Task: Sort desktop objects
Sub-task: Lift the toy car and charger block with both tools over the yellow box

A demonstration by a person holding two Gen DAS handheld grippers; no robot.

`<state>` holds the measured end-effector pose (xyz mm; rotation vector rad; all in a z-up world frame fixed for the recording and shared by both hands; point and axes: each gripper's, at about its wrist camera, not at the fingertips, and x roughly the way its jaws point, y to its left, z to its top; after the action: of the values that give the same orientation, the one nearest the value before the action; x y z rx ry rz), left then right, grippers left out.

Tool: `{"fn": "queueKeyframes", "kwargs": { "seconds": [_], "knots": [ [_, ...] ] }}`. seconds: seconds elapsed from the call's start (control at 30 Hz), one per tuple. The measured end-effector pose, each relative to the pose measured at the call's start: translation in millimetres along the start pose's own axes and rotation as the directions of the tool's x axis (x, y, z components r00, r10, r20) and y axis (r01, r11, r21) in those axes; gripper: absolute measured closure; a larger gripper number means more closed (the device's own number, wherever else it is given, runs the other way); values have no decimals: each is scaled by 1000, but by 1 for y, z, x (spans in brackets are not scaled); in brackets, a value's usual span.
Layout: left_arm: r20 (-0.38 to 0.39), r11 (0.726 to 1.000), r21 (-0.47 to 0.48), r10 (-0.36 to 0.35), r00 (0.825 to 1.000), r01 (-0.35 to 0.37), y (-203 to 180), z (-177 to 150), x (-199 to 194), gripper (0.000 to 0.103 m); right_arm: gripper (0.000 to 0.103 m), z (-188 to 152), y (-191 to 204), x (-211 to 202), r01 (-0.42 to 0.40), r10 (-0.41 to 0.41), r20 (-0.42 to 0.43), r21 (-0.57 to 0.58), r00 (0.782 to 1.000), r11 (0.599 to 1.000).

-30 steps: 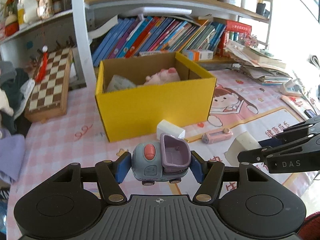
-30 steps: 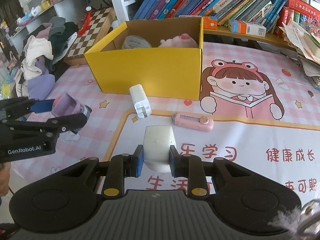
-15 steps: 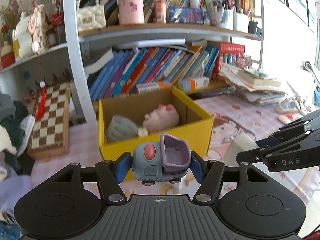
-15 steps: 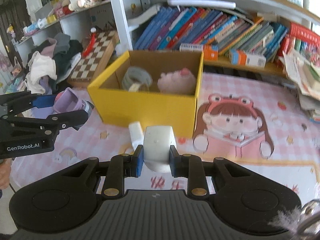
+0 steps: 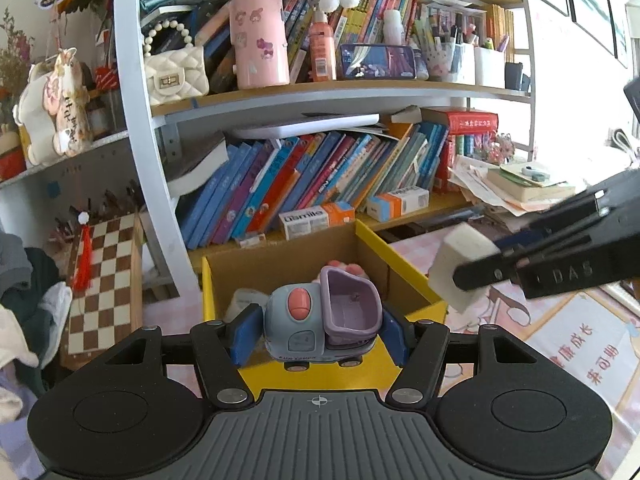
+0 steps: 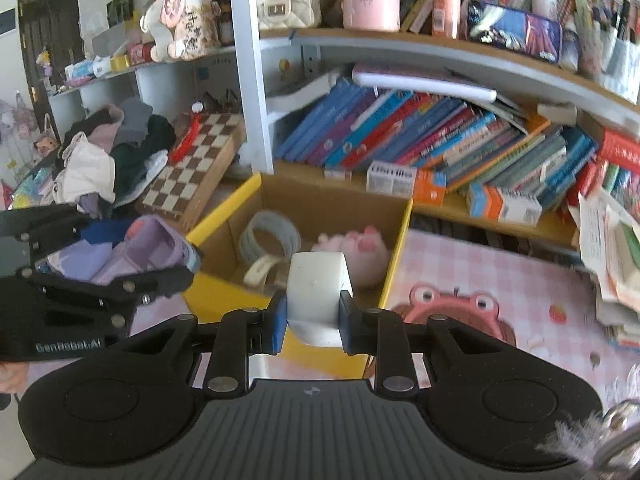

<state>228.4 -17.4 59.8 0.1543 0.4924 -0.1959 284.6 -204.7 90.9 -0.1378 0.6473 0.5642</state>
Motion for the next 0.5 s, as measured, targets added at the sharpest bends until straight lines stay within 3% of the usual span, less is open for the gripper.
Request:
{"fn": "queueKeyframes", "kwargs": {
  "seconds": [0.5],
  "knots": [
    [-32, 999, 10, 48, 998, -48, 0, 24, 58, 40, 79, 54, -35, 46, -46, 48, 34, -46, 998, 998]
  ]
}}
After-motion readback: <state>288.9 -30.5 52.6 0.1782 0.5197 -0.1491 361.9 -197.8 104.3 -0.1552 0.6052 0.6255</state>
